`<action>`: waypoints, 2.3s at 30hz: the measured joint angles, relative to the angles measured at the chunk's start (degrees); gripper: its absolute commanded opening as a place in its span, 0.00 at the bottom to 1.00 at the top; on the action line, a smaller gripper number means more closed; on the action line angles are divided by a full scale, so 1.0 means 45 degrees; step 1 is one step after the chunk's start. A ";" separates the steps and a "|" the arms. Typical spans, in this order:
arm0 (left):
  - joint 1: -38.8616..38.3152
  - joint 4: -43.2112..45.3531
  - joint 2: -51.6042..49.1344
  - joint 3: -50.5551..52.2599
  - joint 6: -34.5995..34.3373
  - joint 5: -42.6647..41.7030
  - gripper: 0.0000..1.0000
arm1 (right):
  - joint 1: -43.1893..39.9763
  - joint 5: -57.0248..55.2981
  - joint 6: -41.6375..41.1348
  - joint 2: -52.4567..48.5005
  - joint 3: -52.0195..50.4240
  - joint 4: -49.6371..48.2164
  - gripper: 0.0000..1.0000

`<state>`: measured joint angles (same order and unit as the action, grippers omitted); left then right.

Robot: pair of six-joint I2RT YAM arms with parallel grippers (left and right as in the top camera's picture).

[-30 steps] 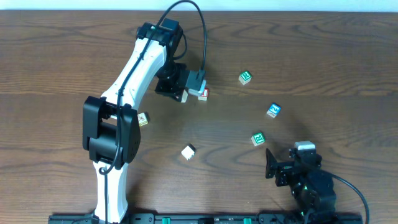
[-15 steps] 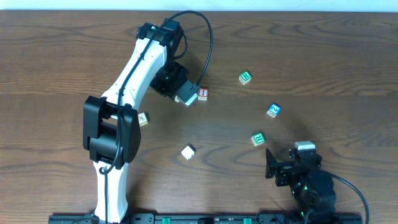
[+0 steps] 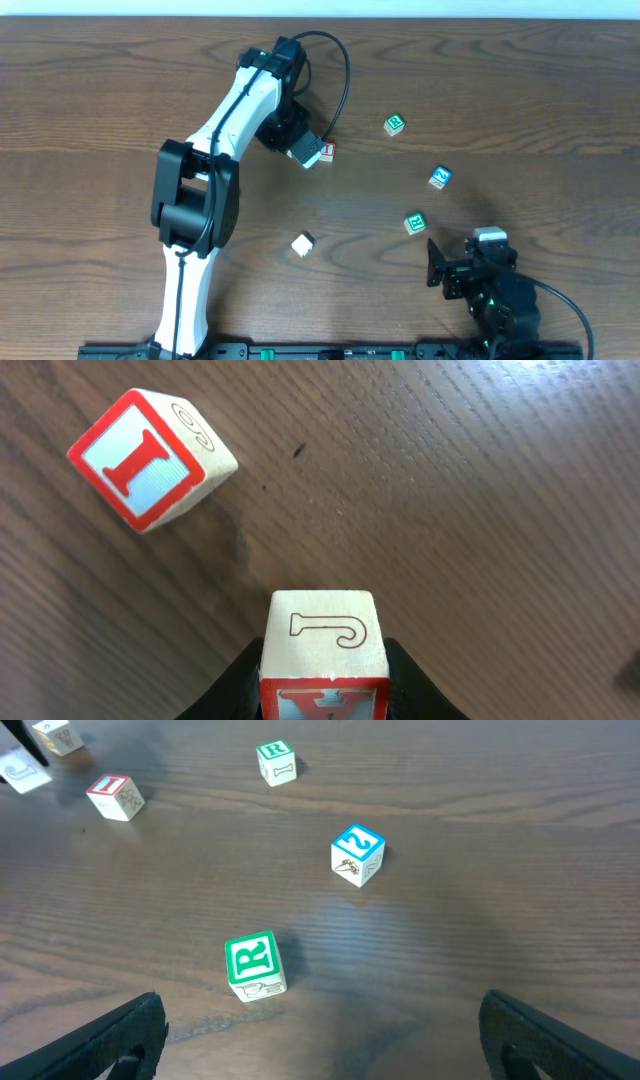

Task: Spell out Ai2
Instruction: 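Carry the red A block right toward the placed I block, then set the red A block down left of the I block, release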

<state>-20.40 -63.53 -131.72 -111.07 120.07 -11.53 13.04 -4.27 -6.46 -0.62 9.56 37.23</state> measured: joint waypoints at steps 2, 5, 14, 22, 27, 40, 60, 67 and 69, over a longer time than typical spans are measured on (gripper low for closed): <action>-0.0083 0.0029 -0.0049 0.0000 0.0000 0.0000 0.06 | 0.0000 0.0000 0.0000 0.0000 0.0000 -0.0005 0.99; -0.0204 0.0024 -0.0049 0.0000 0.0000 -0.0005 0.06 | 0.0000 0.0000 0.0000 0.0000 0.0000 0.0000 0.99; -0.0359 0.0029 -0.0068 0.0000 0.0000 -0.0005 0.06 | 0.0000 0.0000 0.0000 0.0000 0.0000 -0.0005 0.99; -0.0359 0.0053 -0.0073 0.0000 0.0000 -0.0034 0.06 | 0.0000 0.0000 0.0000 0.0000 0.0000 -0.0005 0.99; -0.0359 0.0185 -0.0102 0.0000 0.0000 -0.0121 0.06 | 0.0000 0.0000 0.0000 0.0000 0.0000 0.0000 0.99; -0.0359 0.0510 -0.0709 0.0015 0.0005 -0.0005 0.23 | 0.0000 0.0000 0.0000 0.0000 0.0000 -0.0005 0.99; -0.0359 0.0505 -0.0709 0.0015 0.0068 0.0107 0.61 | 0.0000 0.0000 0.0000 0.0000 0.0000 0.0000 0.99; -0.0359 0.0505 -0.0709 0.0015 0.0039 0.0384 0.95 | 0.0000 0.0000 0.0000 0.0000 0.0000 -0.0005 0.99; -0.0359 0.0505 -0.0709 0.0015 0.0044 0.0427 0.95 | 0.0000 0.0000 0.0000 0.0000 0.0000 0.0000 0.99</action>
<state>-22.02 -61.25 -134.91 -111.00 120.27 -9.61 13.04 -4.27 -6.46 -0.62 9.56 37.23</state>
